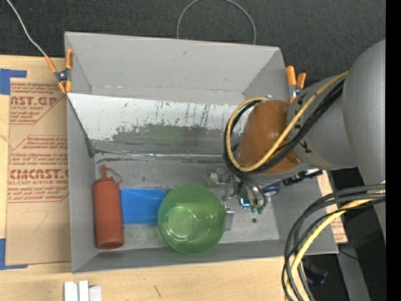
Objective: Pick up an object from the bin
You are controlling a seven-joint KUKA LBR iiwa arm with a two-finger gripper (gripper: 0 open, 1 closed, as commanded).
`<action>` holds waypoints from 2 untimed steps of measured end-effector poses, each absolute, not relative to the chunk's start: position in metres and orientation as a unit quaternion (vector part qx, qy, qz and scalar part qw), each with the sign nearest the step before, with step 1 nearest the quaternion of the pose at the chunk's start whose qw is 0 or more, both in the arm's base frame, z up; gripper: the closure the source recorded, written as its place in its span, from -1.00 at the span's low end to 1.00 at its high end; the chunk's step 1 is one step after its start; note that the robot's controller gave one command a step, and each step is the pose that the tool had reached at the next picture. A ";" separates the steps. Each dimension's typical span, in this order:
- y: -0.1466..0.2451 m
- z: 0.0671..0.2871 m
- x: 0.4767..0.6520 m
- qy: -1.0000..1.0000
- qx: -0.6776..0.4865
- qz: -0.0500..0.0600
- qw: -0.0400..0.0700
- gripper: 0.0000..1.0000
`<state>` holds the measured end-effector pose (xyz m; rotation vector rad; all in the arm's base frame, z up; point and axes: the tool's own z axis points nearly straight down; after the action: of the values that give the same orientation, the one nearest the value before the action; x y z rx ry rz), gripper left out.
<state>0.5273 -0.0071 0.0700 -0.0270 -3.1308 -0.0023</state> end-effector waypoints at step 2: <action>0.045 0.081 0.558 -0.999 -0.042 -0.001 0.005 -1.00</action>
Offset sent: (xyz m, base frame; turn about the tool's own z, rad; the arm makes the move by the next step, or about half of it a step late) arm 0.0309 0.0516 0.0124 0.0661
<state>0.5579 0.0449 0.0813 -0.1301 -3.1298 -0.0036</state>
